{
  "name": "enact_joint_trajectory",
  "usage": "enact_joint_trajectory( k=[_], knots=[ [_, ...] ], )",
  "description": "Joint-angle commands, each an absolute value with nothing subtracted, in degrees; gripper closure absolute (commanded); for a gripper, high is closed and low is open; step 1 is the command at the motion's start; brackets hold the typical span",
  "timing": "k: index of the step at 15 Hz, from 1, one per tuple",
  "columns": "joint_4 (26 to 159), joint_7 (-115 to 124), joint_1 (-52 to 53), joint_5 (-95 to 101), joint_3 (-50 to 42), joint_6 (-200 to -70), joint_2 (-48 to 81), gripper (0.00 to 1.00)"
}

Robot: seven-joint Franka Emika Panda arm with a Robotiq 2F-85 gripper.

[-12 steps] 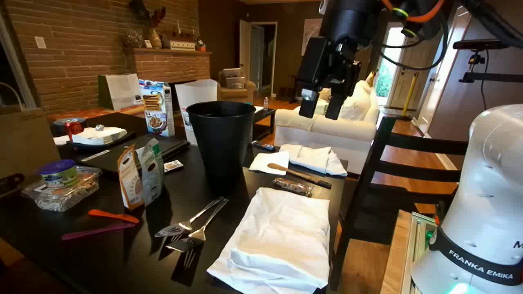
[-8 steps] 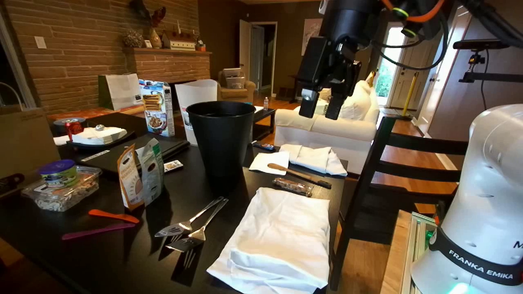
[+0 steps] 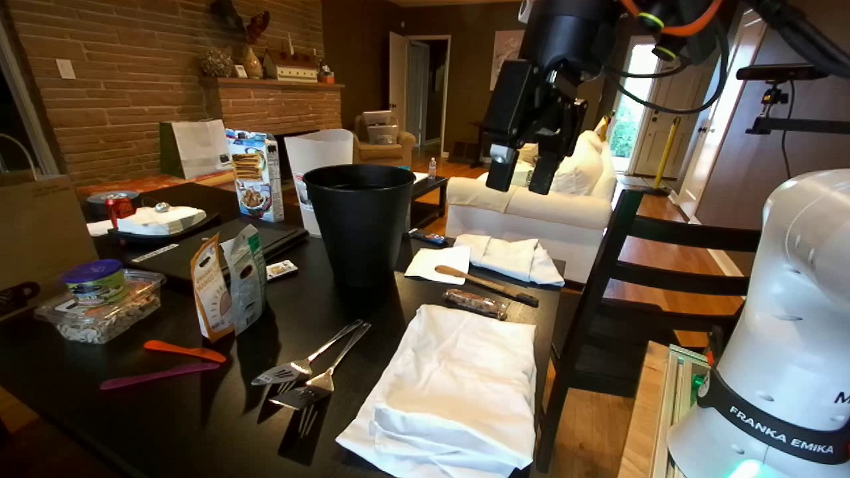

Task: Put the wooden spoon over the black bucket

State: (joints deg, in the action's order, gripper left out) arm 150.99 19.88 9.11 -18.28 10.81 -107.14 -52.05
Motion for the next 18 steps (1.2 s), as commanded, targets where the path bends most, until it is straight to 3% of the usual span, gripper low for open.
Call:
enact_joint_trajectory(
  k=[1,8,12,18],
  knots=[
    [150.80,19.28,8.12,-18.88,11.47,-106.76,-52.15,0.00],
    [153.71,10.37,0.42,-12.33,6.45,-125.87,-40.96,0.00],
    [152.09,-3.08,-0.81,-9.97,-3.02,-135.02,-30.20,0.00],
    [146.63,-21.41,-3.12,-6.81,-13.59,-136.04,-16.86,0.00]
  ],
)
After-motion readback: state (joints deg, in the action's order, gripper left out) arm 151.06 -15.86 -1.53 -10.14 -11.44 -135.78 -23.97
